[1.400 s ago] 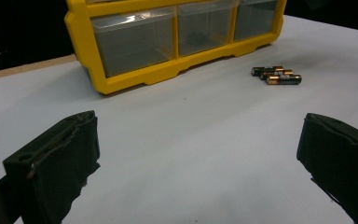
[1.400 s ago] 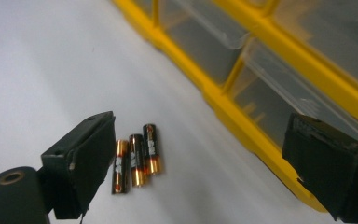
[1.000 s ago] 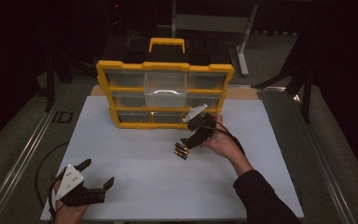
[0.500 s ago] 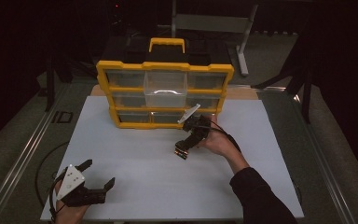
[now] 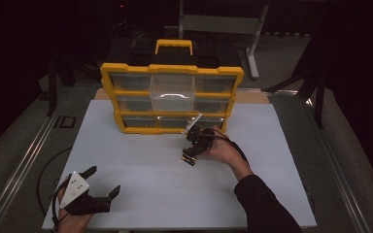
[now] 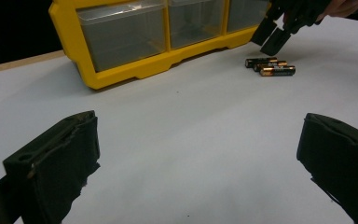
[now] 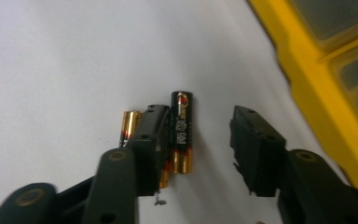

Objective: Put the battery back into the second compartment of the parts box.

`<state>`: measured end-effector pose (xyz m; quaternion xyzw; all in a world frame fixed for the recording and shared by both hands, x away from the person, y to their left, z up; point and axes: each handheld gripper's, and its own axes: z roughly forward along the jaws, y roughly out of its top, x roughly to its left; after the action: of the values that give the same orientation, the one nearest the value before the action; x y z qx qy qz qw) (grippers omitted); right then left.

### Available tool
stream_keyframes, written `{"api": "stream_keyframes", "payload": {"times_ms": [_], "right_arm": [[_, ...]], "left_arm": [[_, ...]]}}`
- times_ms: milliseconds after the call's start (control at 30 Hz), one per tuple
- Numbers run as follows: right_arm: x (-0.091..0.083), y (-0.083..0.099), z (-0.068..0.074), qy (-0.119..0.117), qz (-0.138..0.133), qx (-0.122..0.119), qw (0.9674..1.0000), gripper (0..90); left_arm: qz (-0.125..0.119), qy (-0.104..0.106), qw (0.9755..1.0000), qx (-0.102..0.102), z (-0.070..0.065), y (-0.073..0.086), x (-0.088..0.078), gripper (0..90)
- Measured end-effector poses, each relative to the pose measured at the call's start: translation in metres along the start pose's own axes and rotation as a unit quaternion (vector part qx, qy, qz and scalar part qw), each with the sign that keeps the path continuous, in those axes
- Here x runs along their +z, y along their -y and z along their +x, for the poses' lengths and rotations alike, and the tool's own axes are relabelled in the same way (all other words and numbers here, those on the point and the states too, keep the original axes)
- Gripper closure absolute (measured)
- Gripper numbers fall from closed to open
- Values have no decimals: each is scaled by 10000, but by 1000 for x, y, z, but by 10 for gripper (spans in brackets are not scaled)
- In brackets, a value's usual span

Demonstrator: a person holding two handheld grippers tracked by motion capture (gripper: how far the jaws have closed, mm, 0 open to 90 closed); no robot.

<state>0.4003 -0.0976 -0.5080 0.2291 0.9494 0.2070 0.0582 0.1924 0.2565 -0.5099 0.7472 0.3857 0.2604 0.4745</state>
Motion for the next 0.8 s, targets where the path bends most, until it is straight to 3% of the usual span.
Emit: {"api": "stream_keyframes", "payload": {"times_ms": [200,367,433,567,600,700,733,800], "right_arm": [[9,3,-3,-164,111,182,9996,656],[18,5,-3,-119,248,132,9995,696],[18,6,-4,-144,154,104,9997,761],[18,6,-3,-91,161,49,9998,766],[18,7,-5,-57,171,-118,9998,766],[18,7,-5,-71,171,-87,9998,767],[18,6,-2,-91,185,111,9997,767],[18,6,-2,-89,177,68,9998,767]], "left_arm": [[24,13,10000,9,-1,0,1,1],[6,-24,10000,10,-1,0,0,1],[4,-27,10000,-5,0,0,-1,1],[10,-22,10000,-3,-1,0,-1,1],[41,-13,10000,10,-1,0,0,1],[48,-15,10000,19,-1,0,0,1],[32,-13,10000,8,-2,0,0,1],[39,-17,10000,11,-1,0,0,2]]}}
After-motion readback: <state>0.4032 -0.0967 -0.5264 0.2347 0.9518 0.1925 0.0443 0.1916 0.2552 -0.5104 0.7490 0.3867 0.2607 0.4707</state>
